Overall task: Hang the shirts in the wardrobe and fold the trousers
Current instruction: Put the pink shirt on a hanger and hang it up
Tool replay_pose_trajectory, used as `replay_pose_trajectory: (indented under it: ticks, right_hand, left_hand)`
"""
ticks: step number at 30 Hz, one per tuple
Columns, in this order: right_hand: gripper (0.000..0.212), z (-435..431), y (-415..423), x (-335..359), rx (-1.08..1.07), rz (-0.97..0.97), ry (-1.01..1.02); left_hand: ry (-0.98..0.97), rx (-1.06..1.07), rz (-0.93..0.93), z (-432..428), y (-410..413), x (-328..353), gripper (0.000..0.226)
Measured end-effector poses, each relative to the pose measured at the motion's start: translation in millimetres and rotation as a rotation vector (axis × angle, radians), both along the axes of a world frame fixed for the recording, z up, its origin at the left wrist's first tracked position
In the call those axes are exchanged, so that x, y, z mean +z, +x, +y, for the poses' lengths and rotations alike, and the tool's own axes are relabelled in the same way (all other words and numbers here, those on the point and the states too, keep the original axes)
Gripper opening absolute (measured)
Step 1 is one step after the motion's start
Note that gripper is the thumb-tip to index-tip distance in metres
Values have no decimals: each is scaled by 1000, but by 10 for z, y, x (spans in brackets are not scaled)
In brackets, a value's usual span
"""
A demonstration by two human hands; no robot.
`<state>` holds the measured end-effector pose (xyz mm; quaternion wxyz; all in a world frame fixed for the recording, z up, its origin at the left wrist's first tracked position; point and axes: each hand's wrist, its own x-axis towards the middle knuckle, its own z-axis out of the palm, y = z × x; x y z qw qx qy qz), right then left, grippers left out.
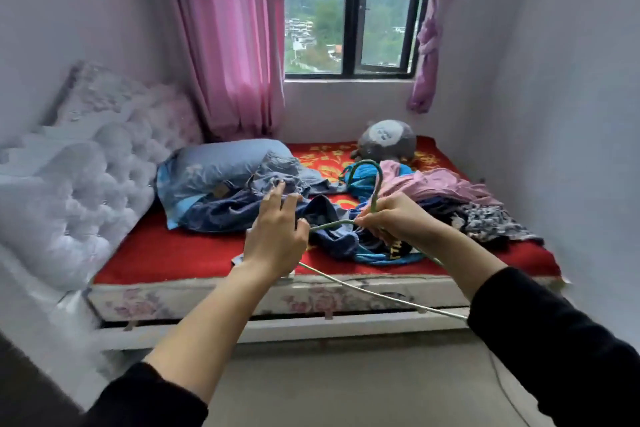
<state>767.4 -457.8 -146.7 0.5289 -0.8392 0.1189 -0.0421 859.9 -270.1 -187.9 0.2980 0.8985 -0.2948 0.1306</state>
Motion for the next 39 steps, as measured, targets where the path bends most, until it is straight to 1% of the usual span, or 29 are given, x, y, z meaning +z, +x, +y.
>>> replay_pose_trajectory:
  ticks: [1, 4, 8, 11, 17, 20, 23, 27, 30, 35, 39]
  right_hand:
    - [9, -172, -36, -71, -37, 7, 19]
    - [17, -674, -44, -287, -147, 23, 41]
    - [20, -1312, 169, -581, -254, 44, 53]
    - [18, -1835, 484, -841, -298, 98, 54]
    - [15, -2826, 1244, -1158, -401, 200, 87]
    - [12, -3272, 1541, -1233, -451, 210, 100]
    - [13, -3716, 1854, -1350, -497, 233, 83]
    - [15, -4372, 2409, -1528, -549, 212, -4]
    - [19, -4896, 2902, -1661, -552, 211, -63]
    - [12, -5776, 3735, -1901, -549, 180, -184]
    - [14, -6364, 4429, -2169, -504, 180, -314]
  left_hand:
    - [16, -19, 38, -222, 26, -85, 45]
    - [68, -72, 118, -838, 170, -344, 43]
    - [133, -145, 204, -1598, 521, -679, 41]
    - [198, -188, 263, -2200, 940, -923, 46]
    - [316, -245, 399, -3328, 1842, -1298, 45]
    - [327, -260, 448, -3801, 2176, -1412, 48]
    - [342, -272, 485, -4200, 2455, -1533, 46]
    - [352, -238, 536, -4745, 2945, -1780, 44]
    - [363, -192, 562, -5193, 3382, -2042, 47]
    - [358, -48, 656, -5840, 4030, -2480, 51]
    - [360, 61, 754, -6222, 4397, -2865, 54]
